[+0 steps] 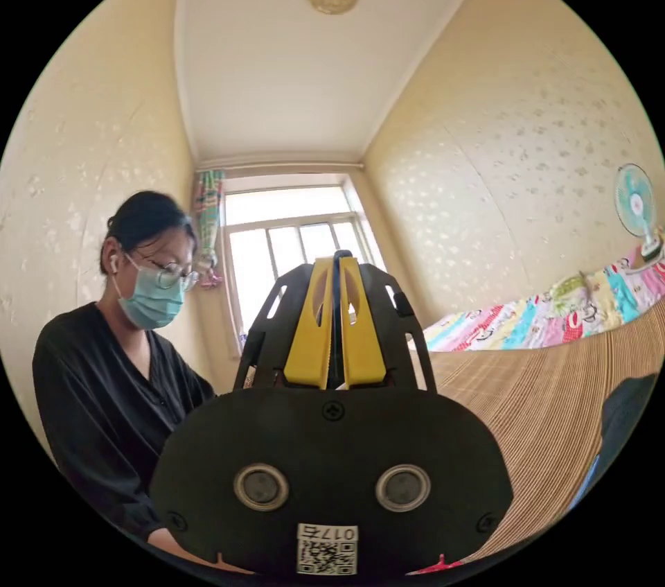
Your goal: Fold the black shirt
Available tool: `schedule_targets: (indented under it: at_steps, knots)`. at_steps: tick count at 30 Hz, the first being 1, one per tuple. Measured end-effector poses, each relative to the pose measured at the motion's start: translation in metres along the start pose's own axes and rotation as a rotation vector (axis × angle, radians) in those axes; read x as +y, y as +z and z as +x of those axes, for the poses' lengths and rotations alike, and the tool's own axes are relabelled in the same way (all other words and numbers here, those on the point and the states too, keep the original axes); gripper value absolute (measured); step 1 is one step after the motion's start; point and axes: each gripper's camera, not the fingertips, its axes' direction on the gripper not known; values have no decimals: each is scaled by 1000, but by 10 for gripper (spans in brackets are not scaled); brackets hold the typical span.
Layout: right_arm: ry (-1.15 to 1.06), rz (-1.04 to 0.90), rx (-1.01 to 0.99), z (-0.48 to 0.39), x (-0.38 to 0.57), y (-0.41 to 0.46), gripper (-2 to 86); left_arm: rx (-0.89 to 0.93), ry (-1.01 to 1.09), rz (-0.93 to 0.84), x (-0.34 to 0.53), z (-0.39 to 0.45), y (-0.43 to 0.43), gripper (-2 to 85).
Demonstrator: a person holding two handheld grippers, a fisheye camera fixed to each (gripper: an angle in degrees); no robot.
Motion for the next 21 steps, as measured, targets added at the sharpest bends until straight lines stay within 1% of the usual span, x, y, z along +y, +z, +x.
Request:
schedule_targets:
  at_steps: [1,3,4,5,6,7,8,9,11,13,15,16,18,19,21]
  knots:
    - [-3,15,-8,-6,1,0,16,-8,10,17,-1,7,-4,2]
    - [-38,94,-59,-40,3,-5,16,-24,122,118,-3,48,-30,2]
    - [-57,116,-84,-49,3,-6,16,-39,152,141,-4,60,-36,2]
    - [-104,156,-137,-67,5,-10,16,-87,197,169,-5,83,-46,3]
    - [-138,169,-149,-80,6,-11,16,-159,232,165,-7,104,-50,3]
    - [-145,164,-128,-85,6,-10,16,-209,239,149,-9,112,-50,3]
    - [-150,123,-31,-93,5,-5,16,-326,224,96,-13,121,-44,3]
    - [-124,45,119,-94,4,6,16,-425,186,47,-16,123,-37,3]
    - [-60,-34,304,-92,7,22,16,-486,149,29,-14,125,-30,3]
    - [-72,-10,274,-102,17,27,15,-473,159,75,-7,137,-34,3]
    - [-140,92,168,-131,30,22,14,-521,205,211,6,169,-55,3]
    - [-159,126,155,-139,32,19,14,-547,219,248,9,178,-60,3]
    - [-254,254,144,-169,40,11,14,-616,300,375,16,210,-74,4]
    - [-282,269,156,-174,40,14,14,-627,321,402,16,216,-75,5]
    - [-383,251,303,-184,33,41,14,-715,372,480,5,224,-68,6]
